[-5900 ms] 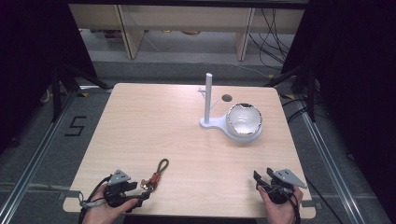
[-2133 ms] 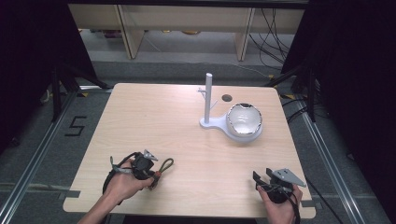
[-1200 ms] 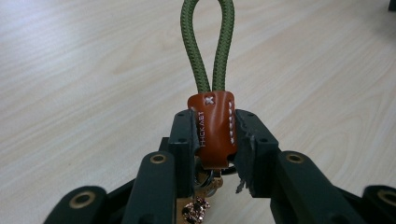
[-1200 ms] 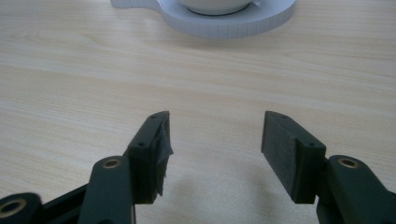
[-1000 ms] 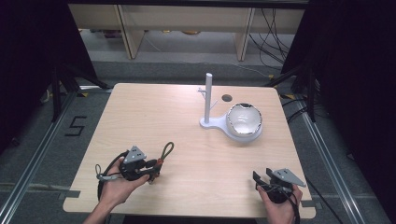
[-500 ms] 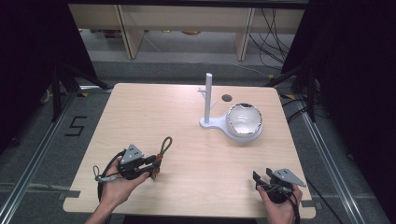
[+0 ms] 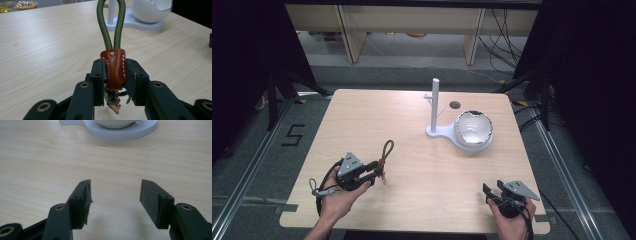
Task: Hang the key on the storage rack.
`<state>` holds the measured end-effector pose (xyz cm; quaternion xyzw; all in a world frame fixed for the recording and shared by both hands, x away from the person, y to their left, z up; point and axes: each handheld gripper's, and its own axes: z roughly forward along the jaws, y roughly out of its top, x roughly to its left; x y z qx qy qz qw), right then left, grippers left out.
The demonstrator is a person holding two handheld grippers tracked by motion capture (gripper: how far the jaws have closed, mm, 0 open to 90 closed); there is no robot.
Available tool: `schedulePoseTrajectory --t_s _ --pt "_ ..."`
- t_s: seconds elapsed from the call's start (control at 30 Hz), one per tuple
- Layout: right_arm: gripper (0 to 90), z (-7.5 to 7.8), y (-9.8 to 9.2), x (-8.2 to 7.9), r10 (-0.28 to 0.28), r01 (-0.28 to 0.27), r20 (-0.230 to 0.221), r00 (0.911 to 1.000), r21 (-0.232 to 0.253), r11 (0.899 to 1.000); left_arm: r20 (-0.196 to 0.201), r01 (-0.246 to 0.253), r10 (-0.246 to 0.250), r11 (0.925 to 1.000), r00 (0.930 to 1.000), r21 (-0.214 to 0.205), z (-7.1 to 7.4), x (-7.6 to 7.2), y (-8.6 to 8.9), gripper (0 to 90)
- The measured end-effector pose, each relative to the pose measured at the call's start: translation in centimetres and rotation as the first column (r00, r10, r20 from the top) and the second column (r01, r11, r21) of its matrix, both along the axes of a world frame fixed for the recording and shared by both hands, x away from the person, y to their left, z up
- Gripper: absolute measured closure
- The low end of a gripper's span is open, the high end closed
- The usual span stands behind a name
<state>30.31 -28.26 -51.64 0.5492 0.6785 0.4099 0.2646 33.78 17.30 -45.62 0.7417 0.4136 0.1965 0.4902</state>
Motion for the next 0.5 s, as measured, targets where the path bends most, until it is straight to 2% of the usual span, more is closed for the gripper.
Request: schedulePoseTrajectory --t_s 0.2,0.23,0.37,0.43,0.5 --pt "43.3 0.07 0.05 -0.05 -0.004 0.004 -0.008 1.0 0.005 1.0 0.034 -0.009 0.01 0.9997 0.9994 -0.024 0.19 0.03 0.0 69.1" --pt "43.3 0.0 -0.01 0.0 0.0 0.0 -0.001 1.0 0.0 1.0 0.051 -0.009 0.011 0.9991 0.9986 -0.041 0.22 0.1 0.0 69.1" --pt "43.3 0.05 0.04 -0.03 -0.002 0.002 -0.007 1.0 0.006 1.0 0.062 -0.015 0.018 0.9987 0.9979 -0.048 0.31 0.09 -0.03 69.1" --pt "43.3 0.01 0.0 0.0 0.0 0.0 -0.002 1.0 0.001 1.0 0.082 -0.009 0.014 0.998 0.9965 -0.062 0.3 0.19 -0.08 69.0" --pt "43.3 0.05 0.03 -0.03 -0.002 0.002 -0.007 1.0 0.006 1.0 0.091 -0.013 0.019 0.9982 0.9957 -0.059 0.42 0.15 -0.09 69.1"
